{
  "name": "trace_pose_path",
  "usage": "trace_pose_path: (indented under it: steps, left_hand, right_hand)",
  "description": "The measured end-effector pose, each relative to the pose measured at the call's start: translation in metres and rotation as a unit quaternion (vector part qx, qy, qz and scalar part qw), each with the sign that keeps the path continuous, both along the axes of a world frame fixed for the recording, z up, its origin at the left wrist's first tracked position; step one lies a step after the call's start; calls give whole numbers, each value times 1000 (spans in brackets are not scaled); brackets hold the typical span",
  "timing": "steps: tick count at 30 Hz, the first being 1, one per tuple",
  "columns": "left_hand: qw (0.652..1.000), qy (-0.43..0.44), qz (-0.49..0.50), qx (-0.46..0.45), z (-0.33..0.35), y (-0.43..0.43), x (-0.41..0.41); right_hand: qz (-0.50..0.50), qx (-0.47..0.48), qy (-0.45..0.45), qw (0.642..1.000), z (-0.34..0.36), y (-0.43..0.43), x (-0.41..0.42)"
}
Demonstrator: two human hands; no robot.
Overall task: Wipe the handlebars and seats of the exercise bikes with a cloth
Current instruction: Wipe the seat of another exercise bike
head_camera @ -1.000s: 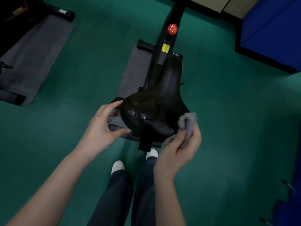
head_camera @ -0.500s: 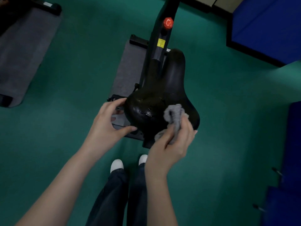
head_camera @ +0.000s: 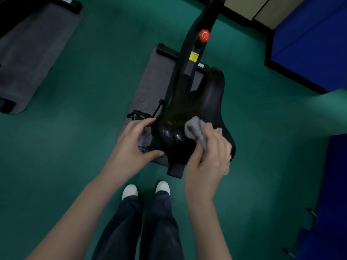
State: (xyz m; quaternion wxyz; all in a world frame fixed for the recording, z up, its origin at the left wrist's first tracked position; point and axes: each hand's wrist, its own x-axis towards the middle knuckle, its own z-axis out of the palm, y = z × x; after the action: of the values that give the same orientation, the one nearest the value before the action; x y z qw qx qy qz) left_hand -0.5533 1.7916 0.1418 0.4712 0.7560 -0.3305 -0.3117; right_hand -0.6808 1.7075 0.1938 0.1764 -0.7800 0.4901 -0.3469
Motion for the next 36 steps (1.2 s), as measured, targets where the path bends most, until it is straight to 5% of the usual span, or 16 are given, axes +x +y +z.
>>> trace_pose_path:
  steps: [3, 10, 15, 20, 26, 30, 36]
  left_hand:
    - [1000, 1, 2, -1, 0, 0, 0]
    - [1000, 1, 7, 4, 2, 0, -2]
    - [1000, 6, 13, 1, 2, 0, -2]
    - [1000, 10, 15, -8, 2, 1, -3]
    - [999, 37, 21, -24, 4, 3, -9]
    - [998, 52, 35, -28, 6, 0, -17]
    - [995, 63, 64, -49, 5, -3, -31]
  right_hand:
    - [43, 12, 23, 999, 4, -11, -9]
    - [-38, 129, 27, 991, 20, -73, 9]
    - [117, 71, 73, 988, 19, -43, 9]
    - [56, 58, 36, 996, 21, -58, 6]
    - [161, 40, 40, 985, 19, -35, 2]
    - [99, 59, 31, 993, 21, -56, 23]
    - [292, 39, 96, 951, 23, -48, 18]
